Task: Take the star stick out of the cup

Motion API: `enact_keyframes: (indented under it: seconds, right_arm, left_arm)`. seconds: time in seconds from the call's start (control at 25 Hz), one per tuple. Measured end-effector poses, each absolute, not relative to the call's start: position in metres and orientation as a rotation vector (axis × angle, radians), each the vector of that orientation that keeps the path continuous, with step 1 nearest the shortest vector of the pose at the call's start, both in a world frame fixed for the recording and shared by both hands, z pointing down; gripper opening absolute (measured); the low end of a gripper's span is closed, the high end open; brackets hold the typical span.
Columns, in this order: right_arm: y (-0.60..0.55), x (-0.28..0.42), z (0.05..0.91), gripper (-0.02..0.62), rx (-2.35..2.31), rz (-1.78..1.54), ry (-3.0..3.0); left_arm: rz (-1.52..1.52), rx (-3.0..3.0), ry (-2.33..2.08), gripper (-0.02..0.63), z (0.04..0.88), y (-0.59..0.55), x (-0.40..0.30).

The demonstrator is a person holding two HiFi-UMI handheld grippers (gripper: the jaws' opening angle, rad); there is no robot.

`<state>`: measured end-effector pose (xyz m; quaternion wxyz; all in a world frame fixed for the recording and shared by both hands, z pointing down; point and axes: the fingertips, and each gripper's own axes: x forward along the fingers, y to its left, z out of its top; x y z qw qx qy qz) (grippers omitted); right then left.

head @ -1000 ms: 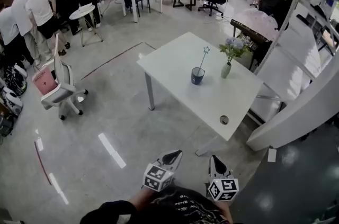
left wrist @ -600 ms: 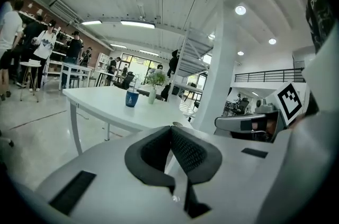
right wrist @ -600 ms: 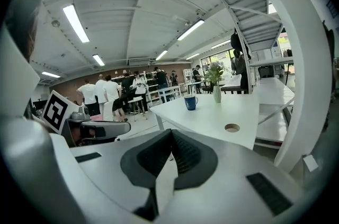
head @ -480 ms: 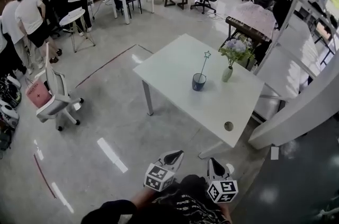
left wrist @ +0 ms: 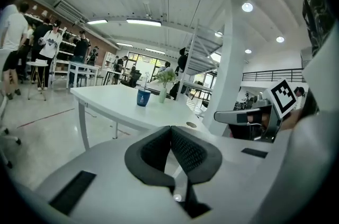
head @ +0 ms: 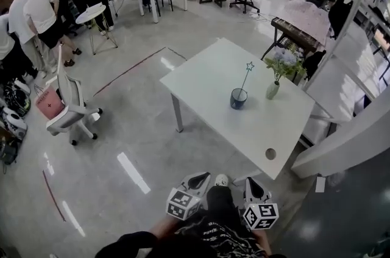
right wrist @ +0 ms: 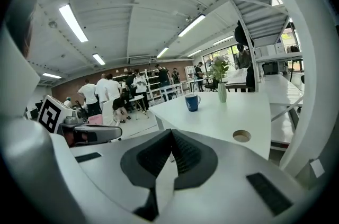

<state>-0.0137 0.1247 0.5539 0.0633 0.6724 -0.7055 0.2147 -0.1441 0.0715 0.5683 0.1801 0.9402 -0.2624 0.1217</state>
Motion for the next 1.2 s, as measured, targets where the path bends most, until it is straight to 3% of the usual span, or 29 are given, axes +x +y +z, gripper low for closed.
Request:
enact_keyframes:
  seconds: [0.28, 0.84, 1.2]
  right_arm:
    - [0.051, 0.034, 0.561, 0.008, 1.953, 0.665, -2.185]
    - [-0.115, 0.167, 0.544, 0.008, 1.905, 0.623, -2.320]
    - [-0.159, 0.193, 0.543, 0.009, 1.909, 0.648, -2.332]
  left_arm:
    - [0.366, 2.598, -0.853, 0.020, 0.575, 0.011, -0.113]
    - [0.329, 2.564, -0.936, 0.020, 0.568, -0.129, 0.021]
    - [0.351, 2.559, -0.936, 0.020, 0.565, -0.171, 0.052]
